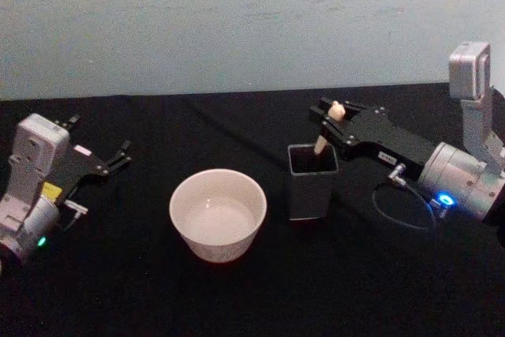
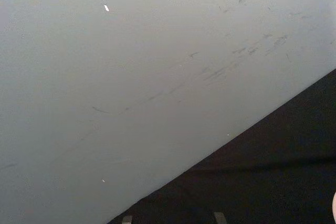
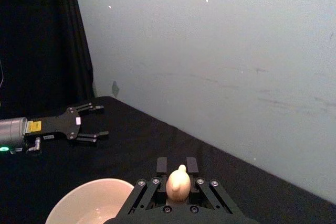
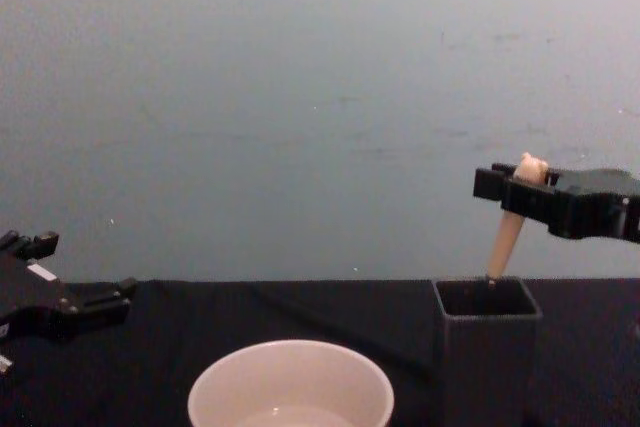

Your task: Pick up the stirring spoon with one hand, stir inside the cup, then place it back in its original position.

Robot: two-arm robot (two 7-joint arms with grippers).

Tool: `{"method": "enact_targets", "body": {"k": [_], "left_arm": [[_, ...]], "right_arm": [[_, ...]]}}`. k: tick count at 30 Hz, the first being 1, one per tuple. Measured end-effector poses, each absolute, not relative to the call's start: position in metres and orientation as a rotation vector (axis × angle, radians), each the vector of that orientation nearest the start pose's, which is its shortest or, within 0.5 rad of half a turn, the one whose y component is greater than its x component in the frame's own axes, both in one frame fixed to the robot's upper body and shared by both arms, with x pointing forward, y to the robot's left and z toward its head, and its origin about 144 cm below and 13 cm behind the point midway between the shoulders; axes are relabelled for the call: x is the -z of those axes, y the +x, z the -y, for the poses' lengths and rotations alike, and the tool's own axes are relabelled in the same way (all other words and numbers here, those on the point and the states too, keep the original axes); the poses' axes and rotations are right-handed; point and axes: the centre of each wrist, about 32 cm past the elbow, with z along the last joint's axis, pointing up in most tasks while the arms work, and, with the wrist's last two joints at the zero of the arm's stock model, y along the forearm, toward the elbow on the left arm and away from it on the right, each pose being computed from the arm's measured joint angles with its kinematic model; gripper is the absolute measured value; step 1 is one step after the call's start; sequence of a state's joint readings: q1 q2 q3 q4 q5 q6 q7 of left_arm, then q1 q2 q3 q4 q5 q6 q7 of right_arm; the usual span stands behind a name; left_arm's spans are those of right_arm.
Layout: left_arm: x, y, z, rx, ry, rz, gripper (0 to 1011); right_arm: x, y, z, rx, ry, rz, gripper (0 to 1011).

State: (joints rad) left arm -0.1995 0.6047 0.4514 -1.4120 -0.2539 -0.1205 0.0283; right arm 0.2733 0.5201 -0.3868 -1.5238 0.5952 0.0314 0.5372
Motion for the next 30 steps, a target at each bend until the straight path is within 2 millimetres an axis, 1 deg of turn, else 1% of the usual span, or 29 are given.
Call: {"method": "enact_targets", "body": {"k": [8, 30], "left_arm": [[-1.14, 0.489, -0.31, -1.248, 0.304, 0.285, 1001], [-1.14, 0.489, -0.31, -1.248, 0.304, 0.285, 1001]], "right_arm": [[-1.191, 0.514, 0.273, 0.737, 0.005, -0.053, 213], [-1.177, 0.519, 0.273, 0.771, -0.02, -0.077, 213]]}}
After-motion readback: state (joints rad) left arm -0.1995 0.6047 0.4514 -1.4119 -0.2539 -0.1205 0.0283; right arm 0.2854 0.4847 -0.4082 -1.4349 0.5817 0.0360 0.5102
